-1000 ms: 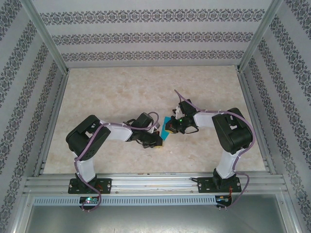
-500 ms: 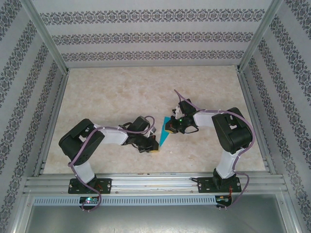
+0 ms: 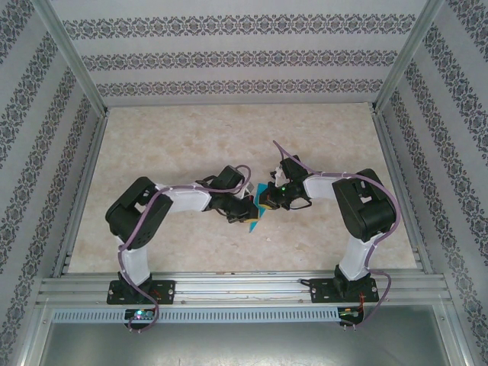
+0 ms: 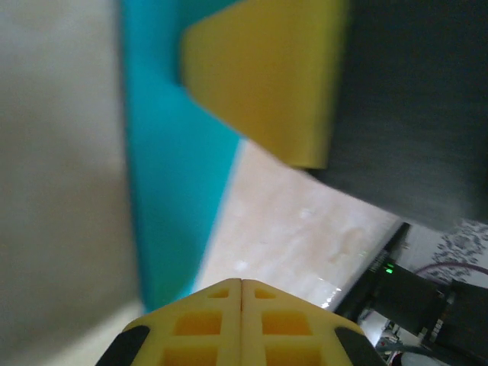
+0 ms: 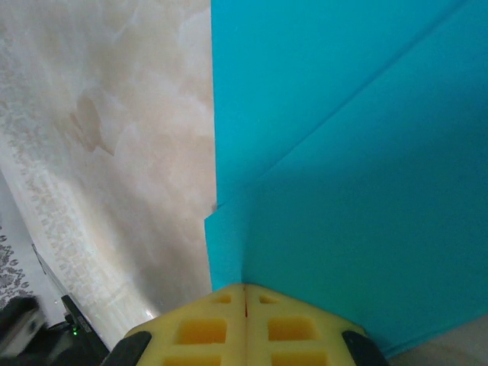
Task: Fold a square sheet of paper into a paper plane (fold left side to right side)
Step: Fold the wing for the fifth time at the center of the table.
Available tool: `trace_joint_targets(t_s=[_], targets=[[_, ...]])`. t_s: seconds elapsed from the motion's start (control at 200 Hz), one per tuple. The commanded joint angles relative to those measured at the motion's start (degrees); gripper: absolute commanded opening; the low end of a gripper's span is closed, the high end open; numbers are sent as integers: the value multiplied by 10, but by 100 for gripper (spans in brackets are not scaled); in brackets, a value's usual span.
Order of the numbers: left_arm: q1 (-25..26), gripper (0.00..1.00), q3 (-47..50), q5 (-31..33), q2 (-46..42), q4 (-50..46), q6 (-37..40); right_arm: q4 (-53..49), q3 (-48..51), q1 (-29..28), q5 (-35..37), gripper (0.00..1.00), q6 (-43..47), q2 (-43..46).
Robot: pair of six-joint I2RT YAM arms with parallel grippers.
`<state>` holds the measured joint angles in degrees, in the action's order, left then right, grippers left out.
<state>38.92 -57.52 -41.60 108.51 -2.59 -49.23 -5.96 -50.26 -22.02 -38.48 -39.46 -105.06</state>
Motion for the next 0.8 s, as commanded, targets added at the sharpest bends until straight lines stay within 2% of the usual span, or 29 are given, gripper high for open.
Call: trace_joint_targets(t_s=[0.0, 0.41, 0.794], targets=[[-5, 0, -15, 11, 29, 1, 11, -63, 14, -6, 74, 0, 1, -26], [-3, 0, 16, 35, 35, -41, 25, -58, -32, 4, 44, 0, -1, 32], [-2, 0, 16, 23, 27, -16, 12, -59, -27, 24, 60, 0, 20, -2]])
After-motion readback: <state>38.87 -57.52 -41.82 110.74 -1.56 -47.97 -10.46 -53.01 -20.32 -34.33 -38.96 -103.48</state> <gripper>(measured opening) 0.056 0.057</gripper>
